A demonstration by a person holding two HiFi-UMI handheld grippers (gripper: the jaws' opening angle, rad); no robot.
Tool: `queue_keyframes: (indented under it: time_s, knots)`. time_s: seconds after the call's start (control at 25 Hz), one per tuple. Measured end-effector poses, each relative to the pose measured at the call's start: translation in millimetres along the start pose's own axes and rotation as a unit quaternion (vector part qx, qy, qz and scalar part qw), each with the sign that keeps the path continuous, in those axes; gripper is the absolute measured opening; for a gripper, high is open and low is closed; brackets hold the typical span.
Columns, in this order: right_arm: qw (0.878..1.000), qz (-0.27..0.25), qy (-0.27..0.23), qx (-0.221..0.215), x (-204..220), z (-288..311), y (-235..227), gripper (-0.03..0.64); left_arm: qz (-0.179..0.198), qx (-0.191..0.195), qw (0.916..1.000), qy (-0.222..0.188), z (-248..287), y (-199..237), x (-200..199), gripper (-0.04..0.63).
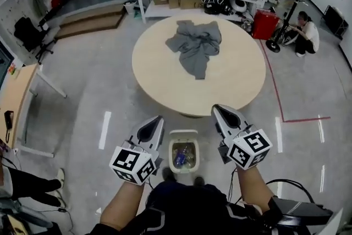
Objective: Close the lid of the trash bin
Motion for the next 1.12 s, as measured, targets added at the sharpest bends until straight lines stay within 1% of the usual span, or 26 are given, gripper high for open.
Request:
queue_keyframes:
  time_s: [0.04,0.16,0.32,0.44,0.56,0.72,0.84,0.96,1.12]
  knots:
    - [1.000,0.005,0.006,0.009,3,8,-1,0.011,-0.005,0.003,1.0000,0.007,4,10,2,0.000]
    - [0.998,0.026,0.040,0.037,24,16,2,0.011,-0.032,0.012,0.9985,0.044,9,31,25,0.000]
    - [0.995,0.046,0.072,0.056,50,36,-5,0.011,-0.058,0.014,0.9951,0.079,27,57,50,0.001]
    - [0.992,0.061,0.094,0.054,71,55,-20,0.011,-0.075,0.010,0.9923,0.098,45,66,66,0.000]
    - [0.989,0.064,0.126,0.038,96,70,-30,0.011,-0.093,-0.005,0.9883,0.120,58,70,89,0.000]
    - [0.980,0.076,0.181,0.017,147,86,-39,0.011,-0.114,-0.017,0.9812,0.154,74,69,129,0.000]
    - [0.970,0.089,0.227,0.002,199,100,-49,0.011,-0.136,-0.024,0.9727,0.187,95,75,173,0.000]
    - [0.957,0.108,0.271,-0.002,248,112,-58,0.011,-0.159,-0.028,0.9596,0.230,111,85,220,0.000]
    - [0.941,0.129,0.312,0.005,303,118,-72,0.011,-0.160,-0.026,0.9450,0.284,132,96,276,0.000]
Point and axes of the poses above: the fingertips, and each gripper's own axes: z forward along the fingers, y to its left, x out of its underside, the point moved 8 cm from there along -z, backward along the fingers, and after that the axes turned 4 degrees about y, right-handed, at the moved point
